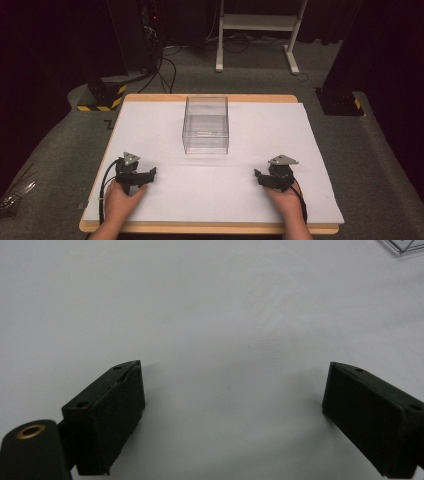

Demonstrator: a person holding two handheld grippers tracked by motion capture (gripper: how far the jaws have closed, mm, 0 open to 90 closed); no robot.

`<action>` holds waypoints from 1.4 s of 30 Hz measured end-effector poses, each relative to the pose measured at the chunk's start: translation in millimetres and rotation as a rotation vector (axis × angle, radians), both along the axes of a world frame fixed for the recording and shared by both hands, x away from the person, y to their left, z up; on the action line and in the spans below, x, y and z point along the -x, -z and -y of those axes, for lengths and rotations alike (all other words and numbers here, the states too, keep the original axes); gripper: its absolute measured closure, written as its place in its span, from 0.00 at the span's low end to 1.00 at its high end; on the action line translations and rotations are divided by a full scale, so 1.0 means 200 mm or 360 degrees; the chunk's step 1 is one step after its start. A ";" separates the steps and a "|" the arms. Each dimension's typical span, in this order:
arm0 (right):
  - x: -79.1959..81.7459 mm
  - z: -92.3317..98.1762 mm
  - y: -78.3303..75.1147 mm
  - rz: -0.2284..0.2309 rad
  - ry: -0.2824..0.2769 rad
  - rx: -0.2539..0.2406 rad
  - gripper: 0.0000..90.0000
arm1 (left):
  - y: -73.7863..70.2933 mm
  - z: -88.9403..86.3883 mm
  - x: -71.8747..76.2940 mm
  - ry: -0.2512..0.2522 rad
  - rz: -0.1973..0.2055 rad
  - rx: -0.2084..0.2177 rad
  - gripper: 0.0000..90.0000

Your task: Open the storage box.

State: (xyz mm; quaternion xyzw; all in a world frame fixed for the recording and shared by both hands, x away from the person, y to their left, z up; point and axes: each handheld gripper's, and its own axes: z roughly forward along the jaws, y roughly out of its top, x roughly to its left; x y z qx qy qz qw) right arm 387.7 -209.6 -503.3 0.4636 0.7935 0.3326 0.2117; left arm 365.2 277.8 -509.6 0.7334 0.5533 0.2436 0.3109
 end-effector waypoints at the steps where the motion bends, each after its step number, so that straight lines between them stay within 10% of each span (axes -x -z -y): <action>1: 0.00 0.00 0.00 0.0000 0.0000 0.0000 0.32 | 0.00 0.00 0.00 0.0000 0.0000 0.0000 0.11; 42: 0.06 -0.03 -0.03 0.0113 -0.0068 -0.0072 0.22 | 0.00 0.00 0.00 -0.0001 0.0002 0.0003 0.11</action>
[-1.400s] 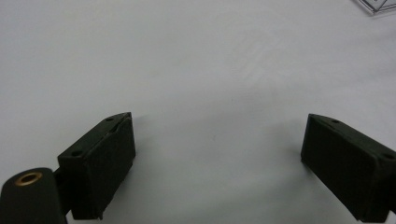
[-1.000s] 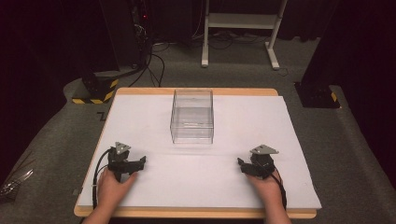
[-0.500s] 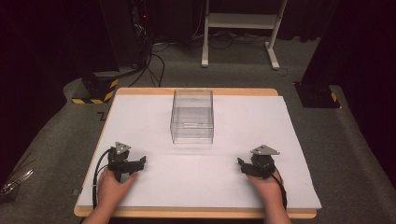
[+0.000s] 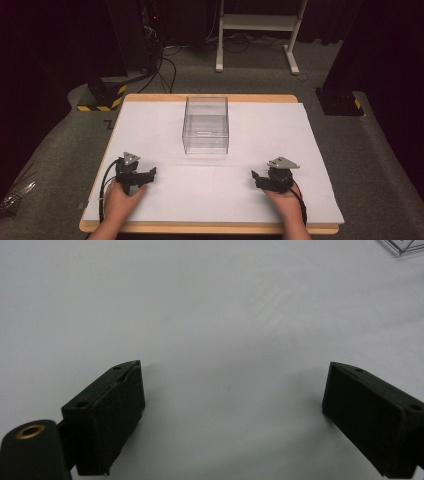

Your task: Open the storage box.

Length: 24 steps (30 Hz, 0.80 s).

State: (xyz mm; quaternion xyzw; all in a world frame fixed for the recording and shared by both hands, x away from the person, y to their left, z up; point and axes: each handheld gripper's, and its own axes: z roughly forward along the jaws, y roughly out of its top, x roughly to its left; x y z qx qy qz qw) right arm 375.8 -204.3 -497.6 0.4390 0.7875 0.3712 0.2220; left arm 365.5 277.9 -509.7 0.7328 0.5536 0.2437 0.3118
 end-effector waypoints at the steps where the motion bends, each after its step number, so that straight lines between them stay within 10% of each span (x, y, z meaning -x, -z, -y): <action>1: 0.00 0.00 0.00 0.0006 -0.0006 -0.0004 0.22 | 0.00 0.00 0.00 0.0000 -0.0001 0.0000 0.11; 24: 0.05 -0.18 -0.03 0.0026 -0.0163 -0.0036 0.22 | 0.00 0.00 0.00 0.0000 -0.0002 0.0001 0.11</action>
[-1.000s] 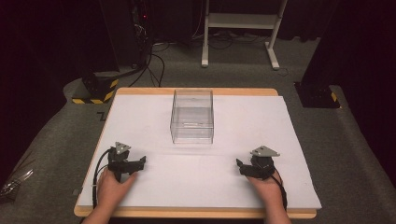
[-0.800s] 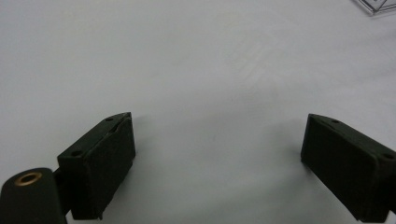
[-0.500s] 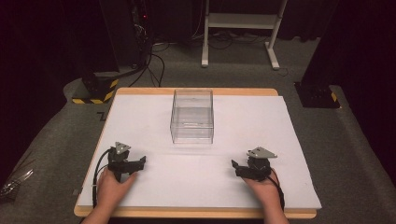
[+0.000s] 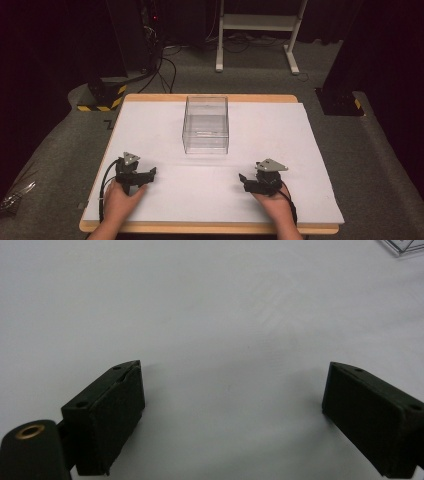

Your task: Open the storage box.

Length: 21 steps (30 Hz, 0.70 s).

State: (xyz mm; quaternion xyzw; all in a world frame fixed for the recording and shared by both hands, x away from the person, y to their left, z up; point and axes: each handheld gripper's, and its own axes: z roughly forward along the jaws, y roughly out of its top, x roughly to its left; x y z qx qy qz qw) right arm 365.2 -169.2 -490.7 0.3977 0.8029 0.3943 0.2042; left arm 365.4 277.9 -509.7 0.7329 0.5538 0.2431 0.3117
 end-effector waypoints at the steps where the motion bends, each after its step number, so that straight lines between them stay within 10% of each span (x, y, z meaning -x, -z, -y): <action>1: 0.00 -0.01 0.00 -0.0003 -0.0003 0.0004 0.21 | 0.00 0.00 0.00 -0.0001 0.0002 0.0002 0.11; 21: -0.03 -0.19 -0.03 0.0006 -0.0070 -0.0037 0.22 | 0.00 0.00 0.00 0.0000 0.0001 -0.0001 0.11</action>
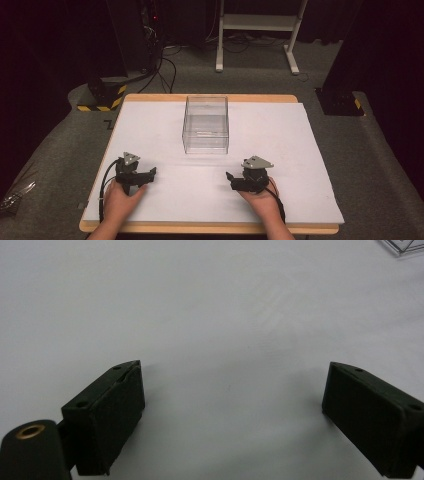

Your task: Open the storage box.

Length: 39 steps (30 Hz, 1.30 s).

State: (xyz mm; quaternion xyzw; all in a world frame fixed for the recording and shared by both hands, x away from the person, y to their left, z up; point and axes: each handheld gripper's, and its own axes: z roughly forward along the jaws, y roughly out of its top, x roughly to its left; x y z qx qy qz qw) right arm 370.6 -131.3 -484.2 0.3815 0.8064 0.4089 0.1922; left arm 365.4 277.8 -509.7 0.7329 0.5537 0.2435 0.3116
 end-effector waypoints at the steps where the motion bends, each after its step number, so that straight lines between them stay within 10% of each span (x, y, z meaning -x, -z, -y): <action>1: 0.00 0.00 -0.01 -0.0001 -0.0001 -0.0007 0.24 | 0.00 0.00 0.00 -0.0001 0.0002 0.0002 0.11; 39: -0.14 -0.30 -0.14 0.0098 -0.0080 -0.0114 0.25 | 0.00 0.00 0.00 -0.0002 0.0001 0.0003 0.11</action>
